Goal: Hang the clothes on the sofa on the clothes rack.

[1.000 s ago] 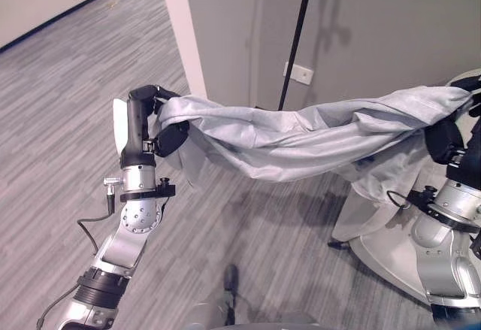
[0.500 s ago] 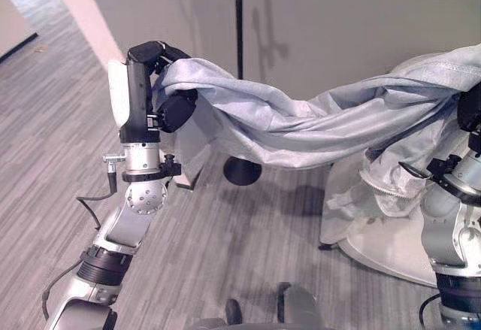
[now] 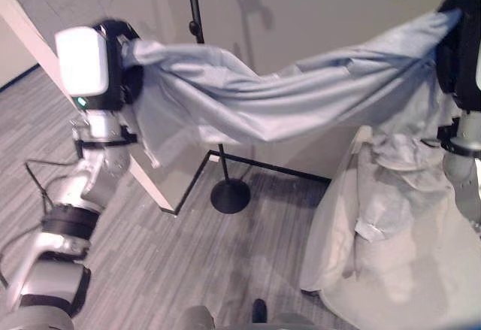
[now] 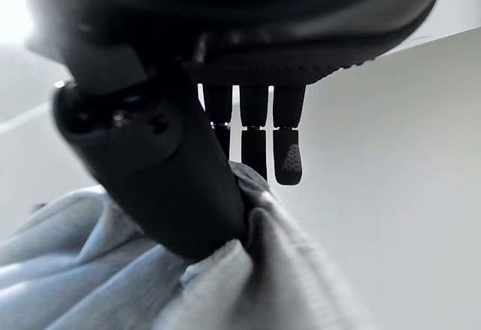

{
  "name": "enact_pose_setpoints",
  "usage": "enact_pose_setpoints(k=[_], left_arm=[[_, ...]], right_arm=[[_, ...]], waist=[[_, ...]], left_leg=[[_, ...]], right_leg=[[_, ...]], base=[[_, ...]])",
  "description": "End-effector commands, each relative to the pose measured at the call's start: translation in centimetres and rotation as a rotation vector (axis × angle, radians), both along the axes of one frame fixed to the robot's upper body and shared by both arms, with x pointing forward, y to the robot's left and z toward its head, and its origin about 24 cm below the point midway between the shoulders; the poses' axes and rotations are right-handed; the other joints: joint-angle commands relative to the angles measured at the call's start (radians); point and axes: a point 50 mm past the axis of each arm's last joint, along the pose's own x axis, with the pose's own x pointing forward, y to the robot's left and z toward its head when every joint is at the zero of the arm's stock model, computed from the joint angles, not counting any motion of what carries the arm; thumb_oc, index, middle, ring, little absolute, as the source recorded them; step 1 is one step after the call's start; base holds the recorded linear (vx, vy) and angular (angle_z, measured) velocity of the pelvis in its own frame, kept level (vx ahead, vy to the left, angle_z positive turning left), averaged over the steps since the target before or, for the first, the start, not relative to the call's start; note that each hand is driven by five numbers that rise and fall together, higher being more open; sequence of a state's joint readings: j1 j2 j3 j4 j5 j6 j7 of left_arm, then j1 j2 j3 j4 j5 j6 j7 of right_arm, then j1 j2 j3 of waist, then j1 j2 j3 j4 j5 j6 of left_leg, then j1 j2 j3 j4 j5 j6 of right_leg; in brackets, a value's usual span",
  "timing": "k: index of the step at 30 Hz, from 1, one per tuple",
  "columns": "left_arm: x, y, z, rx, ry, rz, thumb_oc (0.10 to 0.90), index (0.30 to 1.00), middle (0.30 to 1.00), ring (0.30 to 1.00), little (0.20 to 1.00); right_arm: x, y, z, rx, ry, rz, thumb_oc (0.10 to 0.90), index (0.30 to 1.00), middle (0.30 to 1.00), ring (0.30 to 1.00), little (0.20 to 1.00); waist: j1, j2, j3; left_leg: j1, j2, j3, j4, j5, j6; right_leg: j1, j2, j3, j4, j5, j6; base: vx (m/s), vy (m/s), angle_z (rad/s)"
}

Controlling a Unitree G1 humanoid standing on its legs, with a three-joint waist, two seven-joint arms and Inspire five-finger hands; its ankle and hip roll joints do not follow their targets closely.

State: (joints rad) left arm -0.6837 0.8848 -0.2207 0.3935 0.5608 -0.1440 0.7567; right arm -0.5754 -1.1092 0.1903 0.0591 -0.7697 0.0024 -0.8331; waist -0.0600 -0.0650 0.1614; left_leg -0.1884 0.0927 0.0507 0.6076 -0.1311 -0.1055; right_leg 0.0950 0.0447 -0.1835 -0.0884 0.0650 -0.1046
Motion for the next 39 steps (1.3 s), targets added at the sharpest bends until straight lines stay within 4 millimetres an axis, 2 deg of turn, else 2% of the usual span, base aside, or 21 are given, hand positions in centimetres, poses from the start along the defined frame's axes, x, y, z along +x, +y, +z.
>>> enact_pose_setpoints(k=[1,2,3,4,6,7,8,9,12,13,14,15,16,20,22,23,24,27,28,31,39], left_arm=[[-0.4,0.1,6.1,0.04,-0.223,0.038,0.4,0.3,0.3,0.3,0.3],[-0.4,0.2,6.1,0.038,-0.225,0.04,0.4,0.3,0.3,0.3,0.3],[-0.8,1.1,7.3,0.07,-0.246,0.084,0.4,0.3,0.3,0.3,0.3],[-0.8,1.1,7.4,0.068,-0.249,0.086,0.4,0.3,0.3,0.3,0.3],[-1.3,2.1,8.4,0.095,-0.274,0.138,0.4,0.3,0.3,0.3,0.3],[-1.5,2.6,9.2,0.106,-0.287,0.17,0.4,0.3,0.3,0.3,0.3],[-1.7,3.4,10.2,0.115,-0.294,0.215,0.4,0.3,0.3,0.3,0.3],[-1.7,3.4,10.2,0.114,-0.294,0.215,0.4,0.3,0.3,0.3,0.3],[-1.4,4.8,10.7,0.113,-0.259,0.285,0.4,0.3,0.3,0.3,0.3],[-1.1,5.2,11.0,0.128,-0.23,0.311,0.4,0.3,0.3,0.3,0.3],[-1.2,6.9,11.1,0.124,-0.177,0.388,0.4,0.3,0.3,0.3,0.3],[-1.2,6.9,11.2,0.123,-0.177,0.389,0.4,0.3,0.3,0.3,0.3],[-1.2,8.1,11.0,0.099,-0.126,0.439,0.4,0.3,0.3,0.3,0.3],[-0.9,9.2,11.0,0.085,-0.053,0.494,0.4,0.3,0.3,0.3,0.3],[-0.6,9.6,10.8,0.079,-0.01,0.52,0.4,0.3,0.3,0.3,0.3],[0.0,9.4,10.5,0.081,0.034,0.529,0.4,0.3,0.3,0.3,0.3],[0.0,9.4,10.5,0.081,0.033,0.528,0.4,0.3,0.3,0.3,0.3],[0.5,9.4,10.4,0.068,0.078,0.541,0.4,0.3,0.3,0.3,0.3],[0.5,9.4,10.4,0.067,0.078,0.541,0.4,0.3,0.3,0.3,0.3],[0.6,10.2,9.4,0.054,0.135,0.577,0.4,0.3,0.3,0.3,0.3],[0.5,11.8,6.8,0.034,0.251,0.663,0.4,0.3,0.3,0.3,0.3]], right_arm=[[-0.8,-1.7,5.4,0.005,-0.158,-0.063,0.4,0.3,0.3,0.3,0.3],[-0.7,-1.6,5.5,0.004,-0.159,-0.061,0.4,0.3,0.3,0.3,0.3],[-0.1,-1.7,6.4,0.001,-0.16,-0.074,0.4,0.3,0.3,0.3,0.3],[0.0,-1.6,6.6,0.001,-0.163,-0.072,0.4,0.3,0.3,0.3,0.3],[0.2,-2.0,7.6,-0.003,-0.186,-0.105,0.4,0.3,0.3,0.3,0.3],[0.1,-2.3,8.4,-0.001,-0.201,-0.129,0.4,0.3,0.3,0.3,0.3],[0.6,-3.5,8.8,0.024,-0.181,-0.205,0.4,0.3,0.3,0.3,0.3],[0.7,-3.5,8.8,0.024,-0.181,-0.204,0.4,0.3,0.3,0.3,0.3],[1.4,-4.5,9.4,0.046,-0.158,-0.285,0.4,0.3,0.3,0.3,0.3],[1.9,-5.3,9.6,0.064,-0.136,-0.318,0.4,0.3,0.3,0.3,0.3],[2.4,-6.4,9.6,0.099,-0.09,-0.375,0.4,0.3,0.3,0.3,0.3],[2.5,-6.3,9.7,0.1,-0.092,-0.374,0.4,0.3,0.3,0.3,0.3],[3.1,-6.9,9.7,0.134,-0.044,-0.408,0.4,0.3,0.3,0.3,0.3],[3.6,-7.5,10.1,0.14,0.011,-0.471,0.4,0.3,0.3,0.3,0.3],[4.0,-7.5,10.2,0.144,0.04,-0.485,0.4,0.3,0.3,0.3,0.3],[4.5,-7.4,10.2,0.146,0.074,-0.499,0.4,0.3,0.3,0.3,0.3],[4.5,-7.4,10.2,0.146,0.074,-0.499,0.4,0.3,0.3,0.3,0.3],[5.7,-5.9,10.2,0.109,0.127,-0.493,0.4,0.3,0.3,0.3,0.3],[5.7,-5.9,10.3,0.108,0.127,-0.492,0.4,0.3,0.3,0.3,0.3],[6.5,-4.4,10.2,0.042,0.148,-0.478,0.4,0.3,0.3,0.3,0.3],[7.6,-3.5,9.7,-0.038,0.224,-0.53,0.4,0.3,0.3,0.3,0.3]], waist=[[0.048,0.011,-0.127],[0.044,0.009,-0.129],[0.066,0.016,-0.134],[0.06,0.016,-0.132],[0.061,0.026,-0.131],[0.057,0.031,-0.131],[0.047,0.047,-0.137],[0.048,0.048,-0.137],[0.054,0.065,-0.187],[0.057,0.066,-0.197],[0.062,0.069,-0.214],[0.064,0.07,-0.213],[0.068,0.069,-0.221],[0.069,0.07,-0.226],[0.064,0.069,-0.228],[0.06,0.068,-0.232],[0.06,0.068,-0.232],[0.058,0.065,-0.231],[0.058,0.065,-0.231],[0.065,0.064,-0.234],[0.079,0.066,-0.232]], left_leg=[[0.085,-0.067,0.005,-0.293,-0.018,0.088],[0.094,-0.073,0.004,-0.317,-0.007,0.088],[0.103,-0.098,-0.095,-0.504,0.075,0.072],[0.108,-0.1,-0.098,-0.521,0.09,0.071],[0.108,-0.101,-0.2,-0.647,0.137,0.062],[0.105,-0.1,-0.227,-0.684,0.151,0.058],[0.105,-0.092,-0.211,-0.695,0.151,0.052],[0.106,-0.09,-0.209,-0.695,0.15,0.052],[0.145,-0.102,-0.199,-0.695,0.17,0.059],[0.163,-0.116,-0.179,-0.695,0.163,0.066],[0.189,-0.132,-0.16,-0.695,0.147,0.083],[0.19,-0.133,-0.156,-0.695,0.146,0.084],[0.208,-0.143,-0.142,-0.695,0.134,0.1],[0.225,-0.158,-0.125,-0.695,0.118,0.117],[0.231,-0.166,-0.121,-0.695,0.109,0.128],[0.239,-0.176,-0.121,-0.695,0.102,0.137],[0.238,-0.176,-0.121,-0.695,0.102,0.138],[0.244,-0.184,-0.125,-0.695,0.092,0.153],[0.244,-0.184,-0.125,-0.695,0.092,0.153],[0.252,-0.194,-0.12,-0.695,0.081,0.164],[0.242,-0.198,-0.104,-0.695,0.062,0.177]], right_leg=[[0.051,-0.049,0.062,0.02,-0.17,0.103],[0.05,-0.054,0.06,0.019,-0.17,0.104],[0.064,-0.052,0.074,0.024,-0.181,0.104],[0.062,-0.054,0.07,0.024,-0.179,0.104],[0.07,-0.052,0.077,0.044,-0.192,0.1],[0.078,-0.051,0.082,0.053,-0.202,0.101],[0.097,-0.053,0.088,0.069,-0.217,0.112],[0.096,-0.052,0.09,0.071,-0.217,0.112],[0.126,-0.087,0.094,0.073,-0.217,0.138],[0.13,-0.107,0.099,0.08,-0.214,0.152],[0.126,-0.129,0.113,0.109,-0.207,0.168],[0.124,-0.131,0.116,0.111,-0.209,0.17],[0.113,-0.146,0.125,0.145,-0.194,0.183],[0.1,-0.167,0.128,0.182,-0.144,0.206],[0.094,-0.175,0.136,0.19,-0.106,0.217],[0.092,-0.18,0.142,0.196,-0.057,0.229],[0.092,-0.18,0.143,0.194,-0.055,0.229],[0.08,-0.185,0.16,0.208,0.007,0.239],[0.08,-0.185,0.16,0.208,0.008,0.239],[0.077,-0.195,0.169,0.205,0.098,0.256],[0.057,-0.212,0.154,0.196,0.191,0.273]], base=[[0.12,0.065,0.07],[0.23,0.134,0.2],[0.12,0.066,0.23],[0.15,0.098,0.09],[0.13,0.072,-0.14],[0.31,0.198,-0.15],[0.25,0.177,-0.13],[0.3,0.213,-0.09],[0.37,0.267,-0.05],[0.51,0.445,-0.34],[0.37,0.335,-0.54],[0.39,0.355,-0.45],[0.18,0.165,-0.2],[0.21,0.193,-0.25],[0.21,0.197,-0.28],[0.17,0.161,0.01],[0.23,0.204,0.25],[0.16,0.138,0.14],[0.19,0.145,0.07],[0.22,0.177,0.07],[0.15,0.155,0.04]])
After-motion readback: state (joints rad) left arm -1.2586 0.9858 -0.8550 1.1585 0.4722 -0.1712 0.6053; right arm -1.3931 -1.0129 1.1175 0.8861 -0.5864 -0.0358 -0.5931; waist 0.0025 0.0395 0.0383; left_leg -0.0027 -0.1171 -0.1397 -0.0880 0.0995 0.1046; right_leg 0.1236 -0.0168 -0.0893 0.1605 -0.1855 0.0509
